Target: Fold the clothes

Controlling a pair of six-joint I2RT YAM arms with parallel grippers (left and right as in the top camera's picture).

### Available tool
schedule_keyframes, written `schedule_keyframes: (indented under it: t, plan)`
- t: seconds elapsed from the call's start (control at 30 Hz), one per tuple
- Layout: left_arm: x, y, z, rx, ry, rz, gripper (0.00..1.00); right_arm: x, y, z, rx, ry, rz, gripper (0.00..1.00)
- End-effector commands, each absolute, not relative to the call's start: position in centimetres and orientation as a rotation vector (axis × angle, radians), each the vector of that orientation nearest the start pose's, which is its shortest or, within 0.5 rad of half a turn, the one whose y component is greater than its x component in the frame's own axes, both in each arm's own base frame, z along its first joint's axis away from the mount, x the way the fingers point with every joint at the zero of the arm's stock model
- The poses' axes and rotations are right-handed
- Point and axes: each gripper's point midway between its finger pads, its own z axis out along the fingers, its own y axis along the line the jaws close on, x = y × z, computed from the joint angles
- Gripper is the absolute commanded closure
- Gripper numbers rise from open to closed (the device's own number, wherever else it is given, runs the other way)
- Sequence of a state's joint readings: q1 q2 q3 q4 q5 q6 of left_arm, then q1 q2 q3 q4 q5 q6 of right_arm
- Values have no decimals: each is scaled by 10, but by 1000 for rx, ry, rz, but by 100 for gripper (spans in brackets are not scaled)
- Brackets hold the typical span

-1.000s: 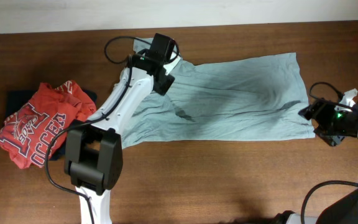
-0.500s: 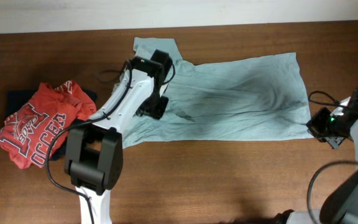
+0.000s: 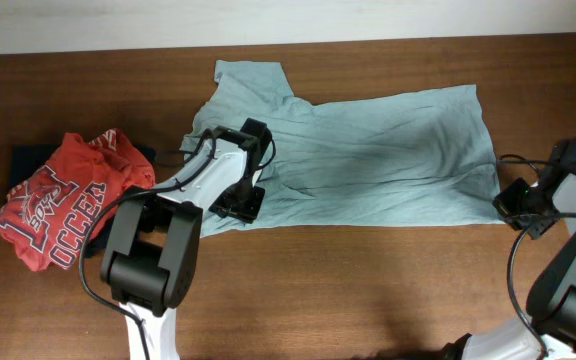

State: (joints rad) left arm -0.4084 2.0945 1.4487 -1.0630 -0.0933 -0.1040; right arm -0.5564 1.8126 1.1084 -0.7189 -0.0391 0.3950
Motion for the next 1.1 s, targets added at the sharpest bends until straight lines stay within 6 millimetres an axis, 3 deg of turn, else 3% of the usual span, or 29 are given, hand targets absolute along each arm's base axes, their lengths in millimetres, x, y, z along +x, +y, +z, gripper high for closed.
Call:
schedule_keyframes:
  t: [0.0, 0.1, 0.2, 0.47, 0.6, 0.73, 0.93, 1.07]
  plan:
    - [313, -120, -16, 489, 3258, 219, 54, 282, -192, -2, 1444, 2671, -155, 96]
    - [313, -120, -16, 490, 3258, 219, 54, 280, -192, -11, 1452, 2690, -157, 96]
    - [313, -120, -16, 491, 3258, 220, 54, 285, -186, -6, 1449, 2690, -87, 96]
    - [313, -120, -16, 491, 3258, 220, 54, 317, -186, 81, 1290, 2621, 29, 96]
    - [313, -120, -16, 491, 3258, 219, 54, 325, -172, 102, 1239, 2605, 101, 96]
    - [313, -120, -16, 490, 3258, 219, 54, 328, -158, 88, 1169, 2671, 104, 96]
    - [313, -120, -16, 490, 3258, 219, 54, 332, -142, 46, 1140, 2751, 123, 96]
    - [314, -120, -17, 490, 3254, 217, 54, 332, -136, 29, 1136, 2796, 133, 96]
